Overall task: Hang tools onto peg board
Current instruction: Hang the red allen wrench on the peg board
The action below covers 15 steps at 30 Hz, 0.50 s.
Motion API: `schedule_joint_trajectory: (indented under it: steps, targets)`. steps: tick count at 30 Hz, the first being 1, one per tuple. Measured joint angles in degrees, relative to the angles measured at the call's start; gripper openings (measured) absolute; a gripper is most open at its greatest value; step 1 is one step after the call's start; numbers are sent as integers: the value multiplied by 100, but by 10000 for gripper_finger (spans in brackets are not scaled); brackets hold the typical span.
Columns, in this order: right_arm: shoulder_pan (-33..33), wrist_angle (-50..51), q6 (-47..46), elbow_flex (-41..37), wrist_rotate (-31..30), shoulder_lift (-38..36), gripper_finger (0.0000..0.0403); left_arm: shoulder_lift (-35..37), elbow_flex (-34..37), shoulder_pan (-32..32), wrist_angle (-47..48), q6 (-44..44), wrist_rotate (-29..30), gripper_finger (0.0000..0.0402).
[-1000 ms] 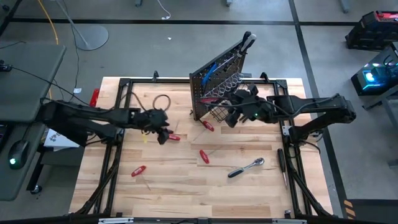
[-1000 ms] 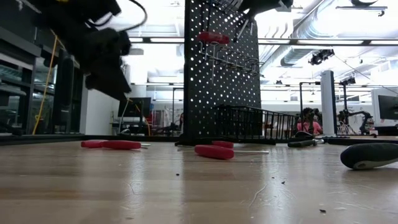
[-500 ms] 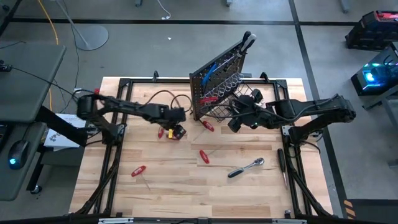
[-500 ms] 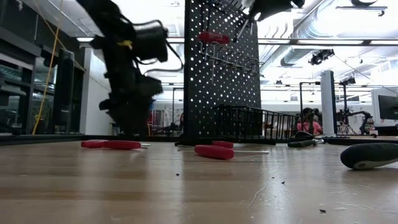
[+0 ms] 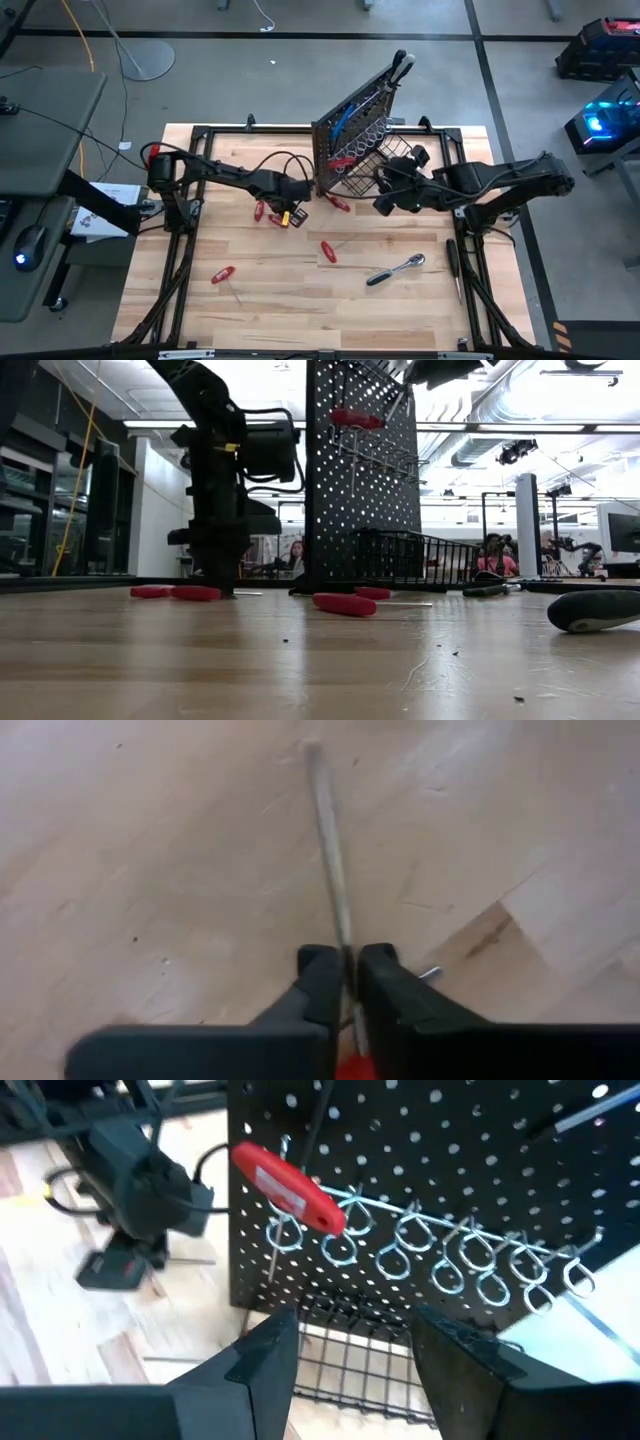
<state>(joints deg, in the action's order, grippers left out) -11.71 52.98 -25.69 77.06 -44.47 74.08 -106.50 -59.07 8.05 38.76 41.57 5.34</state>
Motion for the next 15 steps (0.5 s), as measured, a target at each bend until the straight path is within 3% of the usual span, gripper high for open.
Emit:
schedule_joint_trajectory:
  steps: [10, 15]
  targets:
    - [-300, 176, 74, -2, -92, -452, 185, 1042, -335, -81, 431, -1014, -141, 0]
    - [-637, 50, 420, -2, 219, -636, 185, 1885, -379, -436, 82, -1757, -732, 0]
